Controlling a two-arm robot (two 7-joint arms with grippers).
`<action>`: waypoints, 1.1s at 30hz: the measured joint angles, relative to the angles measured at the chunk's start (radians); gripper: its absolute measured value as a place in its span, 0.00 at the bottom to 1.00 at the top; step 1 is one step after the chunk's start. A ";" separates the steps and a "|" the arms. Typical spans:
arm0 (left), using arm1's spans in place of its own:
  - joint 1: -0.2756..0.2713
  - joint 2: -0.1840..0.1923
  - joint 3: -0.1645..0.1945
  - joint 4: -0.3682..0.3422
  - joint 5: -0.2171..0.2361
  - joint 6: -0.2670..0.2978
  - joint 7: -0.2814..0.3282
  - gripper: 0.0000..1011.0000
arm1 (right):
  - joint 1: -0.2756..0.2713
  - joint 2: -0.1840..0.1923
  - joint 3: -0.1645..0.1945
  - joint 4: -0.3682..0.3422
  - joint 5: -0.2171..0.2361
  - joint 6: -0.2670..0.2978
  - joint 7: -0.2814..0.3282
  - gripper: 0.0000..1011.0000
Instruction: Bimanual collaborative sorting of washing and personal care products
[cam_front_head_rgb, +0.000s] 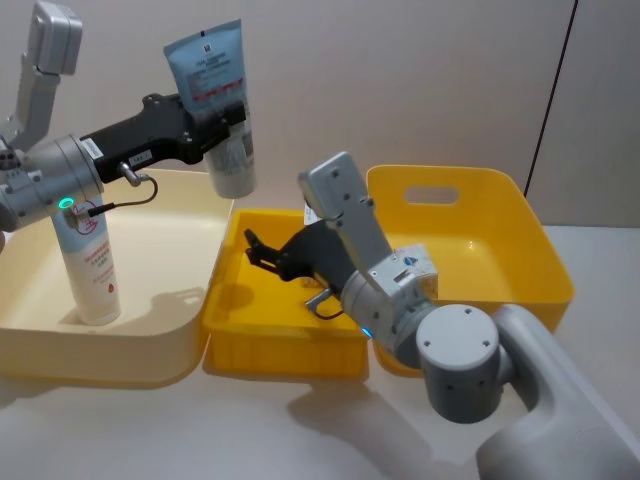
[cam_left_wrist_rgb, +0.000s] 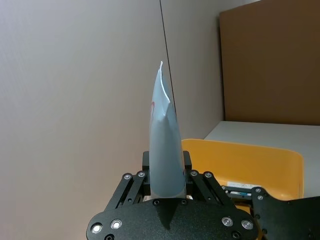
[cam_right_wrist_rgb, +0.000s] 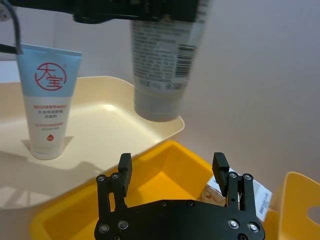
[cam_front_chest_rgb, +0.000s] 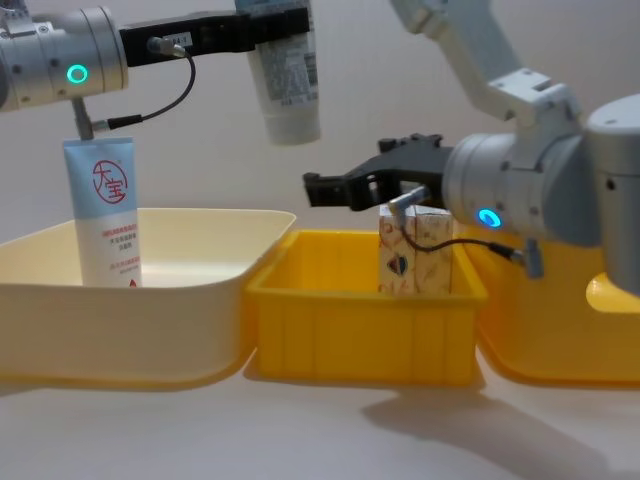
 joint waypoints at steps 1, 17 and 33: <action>-0.001 0.000 0.002 0.003 -0.001 0.001 -0.002 0.31 | 0.004 -0.001 -0.003 0.008 -0.002 -0.004 0.003 0.99; -0.020 -0.006 0.023 0.043 -0.011 0.005 -0.024 0.30 | 0.049 -0.031 0.007 0.074 0.010 -0.054 0.032 0.99; -0.026 -0.009 0.036 0.060 -0.021 0.002 -0.027 0.30 | 0.071 -0.067 0.069 0.088 0.116 0.018 0.078 0.99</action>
